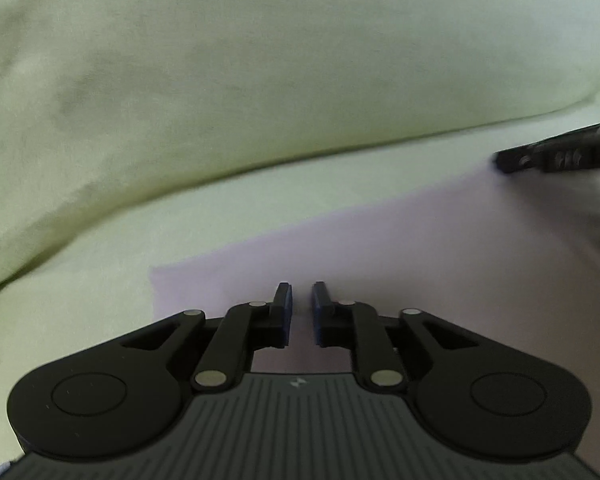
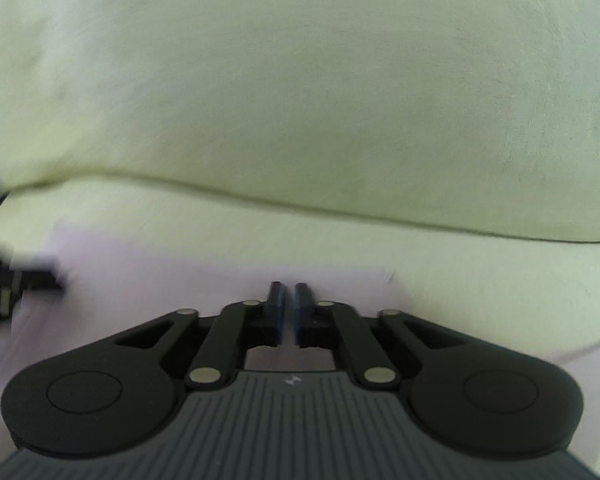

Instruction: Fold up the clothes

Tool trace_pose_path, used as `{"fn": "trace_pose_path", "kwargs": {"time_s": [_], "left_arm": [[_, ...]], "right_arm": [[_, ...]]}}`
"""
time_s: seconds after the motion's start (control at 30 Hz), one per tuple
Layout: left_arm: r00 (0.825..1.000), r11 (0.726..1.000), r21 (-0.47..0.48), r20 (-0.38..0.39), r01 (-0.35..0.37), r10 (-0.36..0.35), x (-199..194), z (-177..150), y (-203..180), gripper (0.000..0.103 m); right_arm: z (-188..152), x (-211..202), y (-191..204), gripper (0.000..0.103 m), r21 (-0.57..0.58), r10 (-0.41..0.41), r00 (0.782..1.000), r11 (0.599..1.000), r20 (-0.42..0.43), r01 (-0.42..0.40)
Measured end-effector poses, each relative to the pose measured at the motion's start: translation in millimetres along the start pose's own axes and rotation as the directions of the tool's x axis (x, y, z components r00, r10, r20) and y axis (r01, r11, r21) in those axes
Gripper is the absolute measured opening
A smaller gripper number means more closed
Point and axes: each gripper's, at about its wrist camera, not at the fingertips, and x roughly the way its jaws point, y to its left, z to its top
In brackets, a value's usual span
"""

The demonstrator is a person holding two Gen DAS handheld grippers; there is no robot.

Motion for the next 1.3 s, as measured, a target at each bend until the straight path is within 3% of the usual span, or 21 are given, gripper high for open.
{"fn": "trace_pose_path", "kwargs": {"time_s": [0.1,0.13,0.2,0.33,0.47,0.57,0.67,0.73,0.83,1.0,1.1,1.17,1.2,1.3], "left_arm": [[0.999,0.994,-0.095,0.003,-0.050,0.050,-4.4,6.3,23.7,0.014],[0.999,0.992,-0.119,0.009,-0.047,0.048,-9.7,5.5,30.0,0.014],[1.000,0.989,-0.151,0.016,-0.006,0.008,-24.6,-0.7,35.9,0.014],[0.998,0.987,-0.146,0.029,0.063,-0.059,-53.8,-19.8,12.3,0.014],[0.995,0.989,-0.109,0.012,0.099,-0.098,-58.6,-30.0,-4.2,0.015],[0.997,0.992,-0.100,-0.016,0.075,-0.077,-49.9,-35.4,-8.5,0.016],[0.999,0.991,-0.124,-0.020,0.045,-0.048,-50.3,-28.1,-0.9,0.015],[0.998,0.989,-0.139,-0.003,0.054,-0.055,-56.6,-26.7,4.0,0.015],[0.997,0.985,-0.159,-0.003,0.069,-0.071,-64.2,-26.8,1.4,0.015],[0.994,0.985,-0.139,-0.034,0.101,-0.107,-73.1,-37.3,-19.7,0.015],[0.992,0.989,-0.130,-0.090,0.077,-0.089,-80.6,-46.9,-28.9,0.015],[0.991,0.988,-0.139,-0.113,0.061,-0.077,-86.9,-50.4,-28.6,0.015],[0.990,0.988,-0.143,-0.121,0.052,-0.070,-91.5,-52.3,-28.6,0.015],[0.989,0.987,-0.159,-0.143,0.018,-0.041,-107.7,-56.7,-31.0,0.015]], "right_arm": [[16.4,-22.2,-21.2,0.007,0.042,-0.032,0.998,0.999,0.063,0.029],[16.2,-37.8,-30.6,0.007,0.058,-0.017,0.996,0.998,0.092,0.012],[4.3,-72.8,-48.8,0.018,0.054,0.015,0.994,0.998,0.108,-0.021],[-30.2,-99.2,-49.2,0.018,-0.022,0.070,0.997,0.997,0.039,-0.069],[-48.2,-78.4,-22.9,0.014,-0.072,0.147,0.988,0.986,-0.039,-0.150],[-45.5,-55.9,-23.5,0.000,-0.105,0.083,0.996,0.991,-0.020,-0.085],[-15.7,-39.2,-50.3,0.003,-0.011,-0.080,0.997,0.997,-0.008,0.080],[-5.0,-53.2,-67.5,0.008,0.016,-0.125,0.992,0.992,0.005,0.125],[-9.4,-96.5,-74.7,0.008,0.031,-0.047,0.998,0.998,0.030,0.046],[-51.1,-121.5,-24.5,0.006,-0.037,0.125,0.991,0.991,-0.046,-0.127],[-73.7,-111.9,-17.9,0.000,-0.044,-0.022,0.998,0.999,-0.055,0.020],[-76.0,-120.2,-34.1,0.000,0.058,-0.153,0.988,0.986,-0.035,0.155],[-77.2,-132.8,-45.7,0.006,0.118,-0.209,0.977,0.970,-0.042,0.213],[-86.6,-167.2,-39.5,0.008,0.124,-0.150,0.988,0.981,-0.025,0.152]]}}
